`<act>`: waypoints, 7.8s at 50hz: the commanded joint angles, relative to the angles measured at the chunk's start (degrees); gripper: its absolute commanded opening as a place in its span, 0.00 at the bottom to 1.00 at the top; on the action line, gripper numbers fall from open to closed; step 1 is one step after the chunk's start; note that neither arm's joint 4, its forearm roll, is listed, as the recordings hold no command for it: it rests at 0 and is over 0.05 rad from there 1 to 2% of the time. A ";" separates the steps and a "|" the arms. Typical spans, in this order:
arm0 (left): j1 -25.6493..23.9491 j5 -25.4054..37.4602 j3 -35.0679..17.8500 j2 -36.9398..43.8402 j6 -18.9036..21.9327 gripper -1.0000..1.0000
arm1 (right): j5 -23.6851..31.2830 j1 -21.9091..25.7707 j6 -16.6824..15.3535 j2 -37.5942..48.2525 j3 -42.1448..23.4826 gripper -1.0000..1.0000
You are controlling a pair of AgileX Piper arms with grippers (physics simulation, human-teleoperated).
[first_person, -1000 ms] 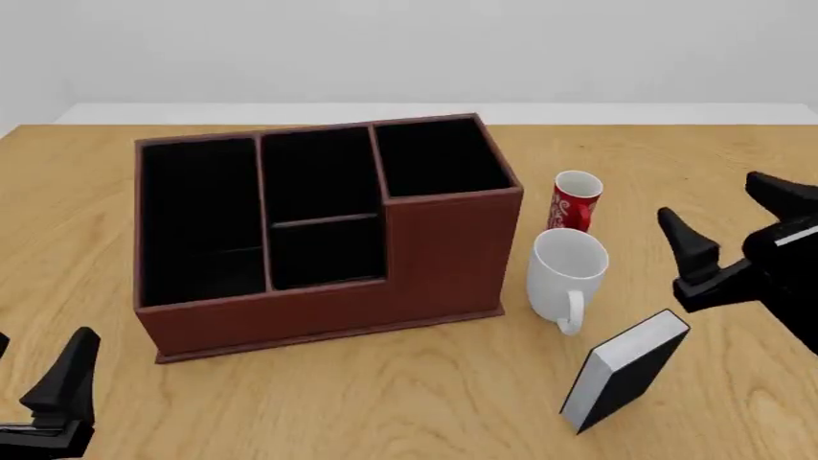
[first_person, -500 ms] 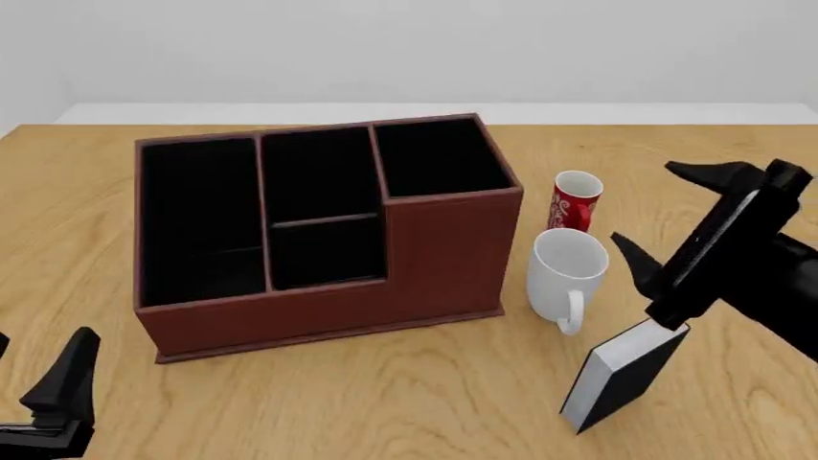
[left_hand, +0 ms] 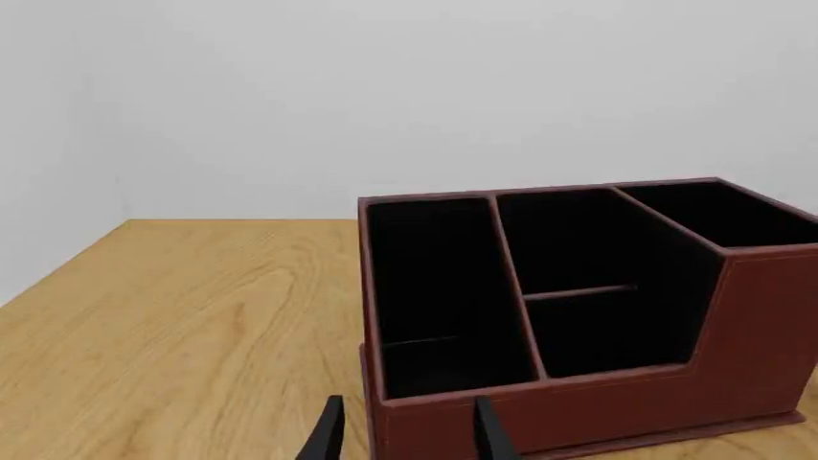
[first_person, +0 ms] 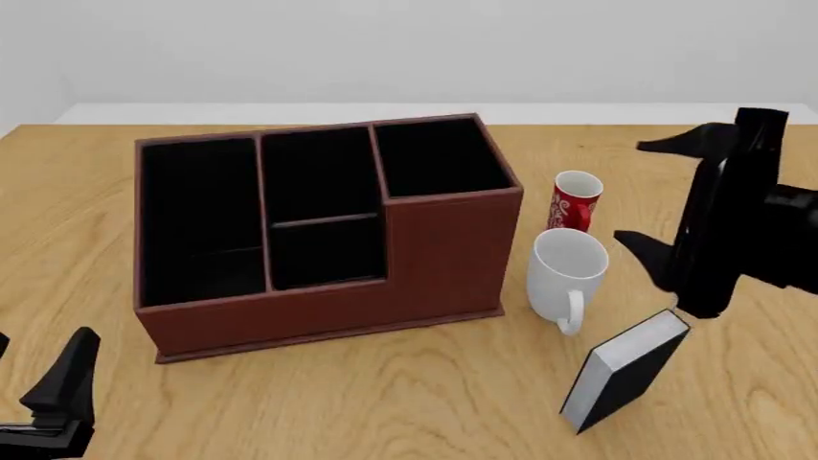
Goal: Pick up the book and place it in the right compartment of the caddy.
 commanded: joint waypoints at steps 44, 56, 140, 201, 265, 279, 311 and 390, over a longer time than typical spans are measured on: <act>0.00 0.00 0.00 0.00 0.00 1.00 | 27.27 -2.41 -8.40 2.48 -5.38 1.00; 0.00 0.00 0.00 0.00 0.00 1.00 | 27.73 -0.06 -7.05 1.66 -3.38 1.00; 0.00 0.00 0.00 0.00 0.00 1.00 | 21.92 3.33 -3.56 9.71 6.34 1.00; 0.00 0.00 0.00 0.00 0.00 1.00 | 15.20 4.41 -1.28 17.32 12.51 0.00; 0.00 0.00 0.00 0.00 0.00 1.00 | 35.77 26.78 32.51 4.70 -12.14 0.00; 0.00 0.00 0.00 0.00 0.00 1.00 | 42.79 32.89 38.69 6.92 -29.64 0.00; 0.00 0.00 0.00 0.00 0.00 1.00 | 44.59 29.14 20.92 9.52 -49.84 0.00; 0.00 0.00 0.00 0.00 0.00 1.00 | 23.14 24.16 28.57 33.01 -53.20 0.00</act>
